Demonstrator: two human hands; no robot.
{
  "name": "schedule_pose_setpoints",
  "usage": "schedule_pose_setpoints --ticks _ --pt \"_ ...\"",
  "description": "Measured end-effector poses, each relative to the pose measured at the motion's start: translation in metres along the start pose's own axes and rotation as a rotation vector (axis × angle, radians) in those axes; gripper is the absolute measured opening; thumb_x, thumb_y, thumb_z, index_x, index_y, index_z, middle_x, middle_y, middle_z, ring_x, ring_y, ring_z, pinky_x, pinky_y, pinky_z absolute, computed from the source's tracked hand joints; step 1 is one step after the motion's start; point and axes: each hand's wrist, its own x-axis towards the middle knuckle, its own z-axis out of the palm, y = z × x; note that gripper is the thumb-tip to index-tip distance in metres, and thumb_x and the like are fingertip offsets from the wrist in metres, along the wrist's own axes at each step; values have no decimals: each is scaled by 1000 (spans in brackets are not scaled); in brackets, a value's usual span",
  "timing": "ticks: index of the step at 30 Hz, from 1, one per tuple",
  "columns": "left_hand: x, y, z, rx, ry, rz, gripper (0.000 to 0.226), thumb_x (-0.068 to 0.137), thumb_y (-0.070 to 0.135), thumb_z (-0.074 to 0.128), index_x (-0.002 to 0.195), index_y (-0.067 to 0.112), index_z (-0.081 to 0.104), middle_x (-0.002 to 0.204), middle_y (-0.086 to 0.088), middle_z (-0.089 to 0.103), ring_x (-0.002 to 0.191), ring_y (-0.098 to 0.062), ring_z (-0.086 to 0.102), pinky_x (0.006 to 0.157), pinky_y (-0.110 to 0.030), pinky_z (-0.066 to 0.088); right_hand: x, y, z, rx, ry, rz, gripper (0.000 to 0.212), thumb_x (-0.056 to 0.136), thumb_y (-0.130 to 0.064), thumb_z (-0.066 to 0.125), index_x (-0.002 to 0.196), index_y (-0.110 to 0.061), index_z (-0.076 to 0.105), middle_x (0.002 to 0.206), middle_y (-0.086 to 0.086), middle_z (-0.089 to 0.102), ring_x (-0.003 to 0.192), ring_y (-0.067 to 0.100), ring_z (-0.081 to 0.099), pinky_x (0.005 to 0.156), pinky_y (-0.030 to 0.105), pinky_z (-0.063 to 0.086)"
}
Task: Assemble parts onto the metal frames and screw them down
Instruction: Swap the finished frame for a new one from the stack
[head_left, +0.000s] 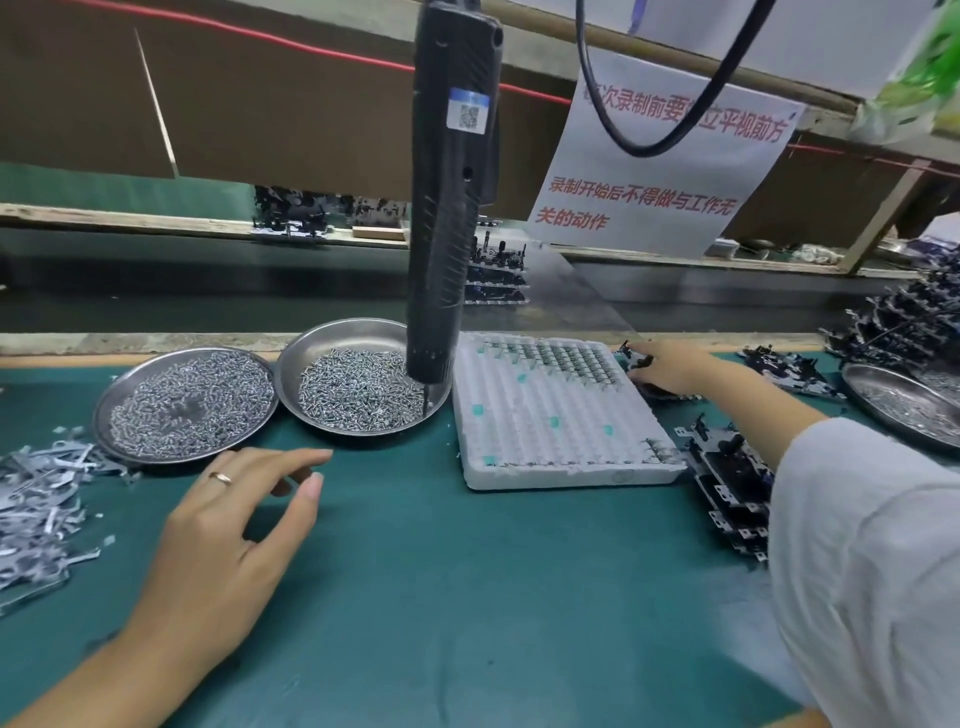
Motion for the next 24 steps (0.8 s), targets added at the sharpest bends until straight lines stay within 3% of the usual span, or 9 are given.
schedule_pose_setpoints --ticks 5,10,14,16,20,24 --pt "1 2 -1 -4 -5 -13 26 84 42 47 99 29 65 94 25 56 88 0 53 83 -6 33 3 -5 3 -135 -1 24 56 101 -25 44 151 -15 19 147 16 40 124 34 47 95 37 42" --pt "1 3 -2 13 -11 -12 30 85 41 47 98 23 67 89 22 58 87 0 53 83 -7 34 -3 -10 0 -256 59 63 40 98 -1 34 137 -2 44 137 18 50 120 34 50 99 41 43" --pt "1 3 -1 18 -23 -20 30 84 41 47 97 24 67 90 19 59 87 -1 52 83 -7 33 -30 -38 -6 -303 47 27 31 94 0 36 119 0 55 118 19 61 99 31 60 79 36 52" --pt "2 4 -1 30 -29 -18 31 85 40 47 97 21 68 90 18 59 85 -3 52 83 -8 34 -56 -65 -6 -283 187 -78 30 95 -5 38 119 -4 56 115 14 63 92 27 61 74 33 51" --pt "3 4 -3 58 -37 -8 35 85 38 47 99 15 69 90 14 60 84 -7 52 86 -14 36 -121 -130 19 100 366 -471 32 97 -26 46 125 -18 57 117 6 65 101 24 60 88 38 49" --pt "22 8 -8 170 -73 8 40 84 41 46 105 16 69 98 9 60 95 -11 52 92 -25 36 -153 -180 69 189 484 -779 34 89 -18 58 120 -6 62 111 12 66 95 33 61 75 43 51"
